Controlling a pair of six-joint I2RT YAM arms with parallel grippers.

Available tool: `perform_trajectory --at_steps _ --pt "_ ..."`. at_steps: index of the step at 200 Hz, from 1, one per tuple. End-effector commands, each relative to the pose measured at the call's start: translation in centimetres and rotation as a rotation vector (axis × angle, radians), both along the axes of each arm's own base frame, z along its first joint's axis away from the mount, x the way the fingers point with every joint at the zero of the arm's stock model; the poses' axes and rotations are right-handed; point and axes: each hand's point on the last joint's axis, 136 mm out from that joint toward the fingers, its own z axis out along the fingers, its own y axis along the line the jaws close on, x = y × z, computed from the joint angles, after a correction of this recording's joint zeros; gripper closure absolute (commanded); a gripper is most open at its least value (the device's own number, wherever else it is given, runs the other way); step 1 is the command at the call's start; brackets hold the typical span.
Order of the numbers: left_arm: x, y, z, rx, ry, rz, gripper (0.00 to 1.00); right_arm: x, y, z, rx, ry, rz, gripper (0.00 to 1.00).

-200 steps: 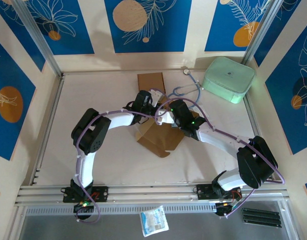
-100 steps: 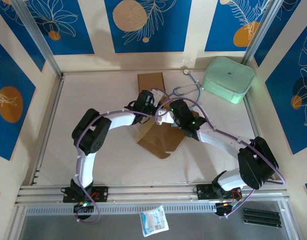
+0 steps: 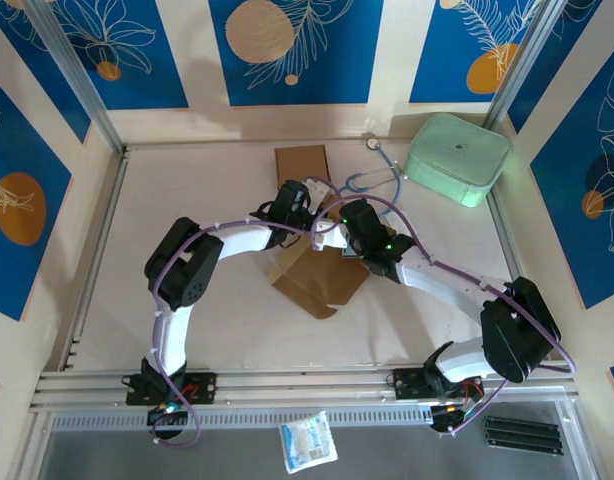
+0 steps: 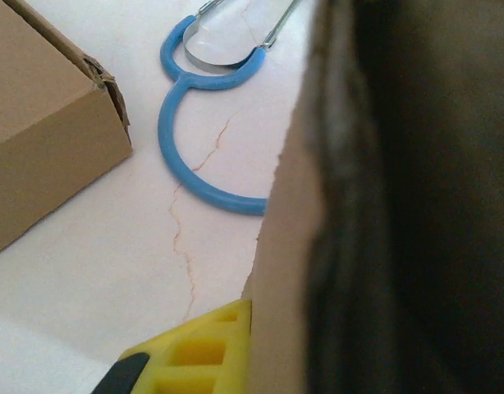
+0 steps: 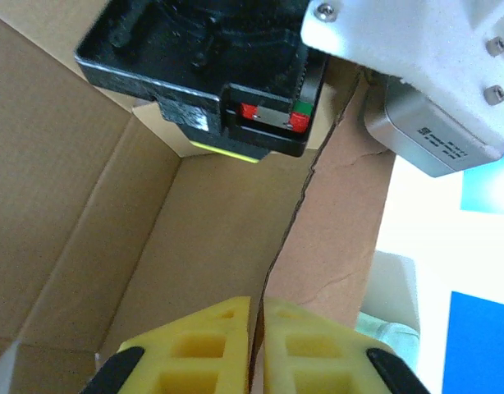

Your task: Fold the paper box

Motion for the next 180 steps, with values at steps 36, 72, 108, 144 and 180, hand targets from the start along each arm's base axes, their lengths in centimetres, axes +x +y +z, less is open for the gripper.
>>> perform_trajectory --at_steps 36,72,108,144,180 --pt "-0.1 1.8 -0.9 0.058 0.015 0.047 1.00 -6.1 0.8 3.5 0.290 0.184 -0.008 0.41" --pt "-0.6 2.6 0.0 0.080 0.008 0.064 1.00 -10.7 0.1 6.9 0.626 0.349 -0.092 0.25" --pt "-0.6 2.4 2.0 0.065 -0.006 0.048 0.79 -11.2 -3.2 11.0 1.153 0.565 -0.508 0.16" --pt "-0.8 2.4 3.2 0.082 -0.021 0.026 0.63 -11.1 -5.2 12.0 1.391 0.836 -0.852 0.20" --pt "-1.3 2.7 3.6 0.086 -0.023 0.017 0.61 -10.3 -5.8 12.5 1.498 0.962 -1.022 0.24"
